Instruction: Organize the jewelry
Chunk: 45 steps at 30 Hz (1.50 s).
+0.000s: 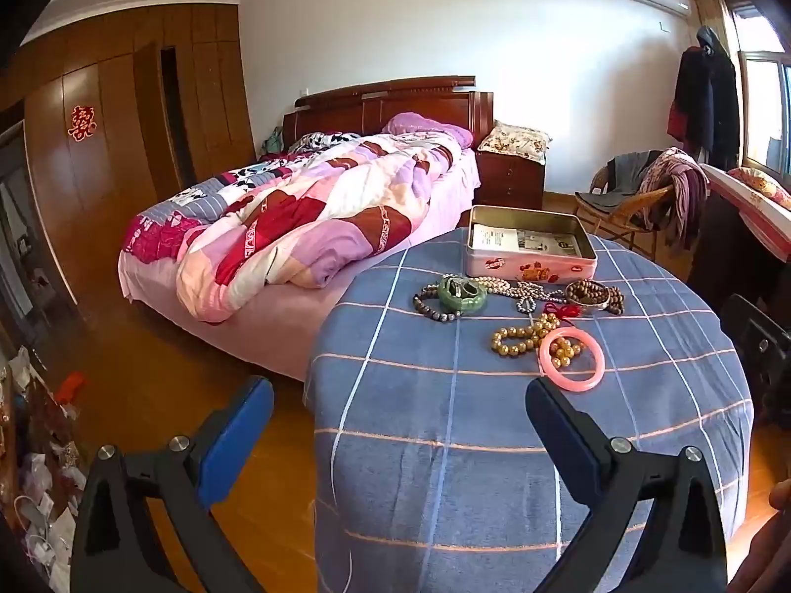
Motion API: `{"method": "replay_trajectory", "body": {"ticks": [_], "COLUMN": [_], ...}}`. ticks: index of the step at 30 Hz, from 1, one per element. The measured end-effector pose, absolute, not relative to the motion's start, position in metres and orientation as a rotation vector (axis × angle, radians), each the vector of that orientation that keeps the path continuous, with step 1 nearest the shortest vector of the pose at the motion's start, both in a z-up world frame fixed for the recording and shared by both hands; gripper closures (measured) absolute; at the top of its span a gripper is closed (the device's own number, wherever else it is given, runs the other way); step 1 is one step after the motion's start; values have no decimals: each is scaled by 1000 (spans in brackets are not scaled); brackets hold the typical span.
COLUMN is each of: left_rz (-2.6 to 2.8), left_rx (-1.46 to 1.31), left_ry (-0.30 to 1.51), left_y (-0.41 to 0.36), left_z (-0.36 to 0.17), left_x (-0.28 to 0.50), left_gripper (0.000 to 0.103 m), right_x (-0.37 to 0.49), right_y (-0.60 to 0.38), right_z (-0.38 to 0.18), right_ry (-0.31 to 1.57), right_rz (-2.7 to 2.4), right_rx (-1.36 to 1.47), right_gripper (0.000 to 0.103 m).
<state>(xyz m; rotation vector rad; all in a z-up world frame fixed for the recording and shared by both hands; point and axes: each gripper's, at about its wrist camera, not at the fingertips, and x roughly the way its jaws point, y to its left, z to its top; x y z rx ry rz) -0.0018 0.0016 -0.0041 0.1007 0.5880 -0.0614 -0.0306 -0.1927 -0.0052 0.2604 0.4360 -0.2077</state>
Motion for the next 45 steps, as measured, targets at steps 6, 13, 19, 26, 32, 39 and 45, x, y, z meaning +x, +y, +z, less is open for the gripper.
{"method": "replay_trajectory", "body": {"ticks": [6,13,19,26,32,39,45], "left_rz": [-76,-76,-79,-81,-85,-83,-86], "left_rx": [103,103,106,106,108,110,110], "left_ry": [584,582,579,576,570,571,572], "left_y": [2,1,0,-1,-2,-3,-2], "left_z": [-4,-4,-3,-2,0,0,0], "left_x": [-3,-4,-5,-5,-6,-7,-9], "left_gripper": [1,1,1,1,1,1,1], "right_x": [-29,-27,-27,-26,-27,-27,-27], "right_y": [-190,-189,-189,-188,-189,-190,-191], "right_z": [-7,-10,-9,-9,-10,-10,-10], "right_ry": [437,441,442,444,444,449,450], "right_rz": [-206,-209,-210,-213,-219,-217,-218], "right_rx": [265,259,259,252,250,250,251], "right_gripper": [0,0,0,0,0,0,0]}}
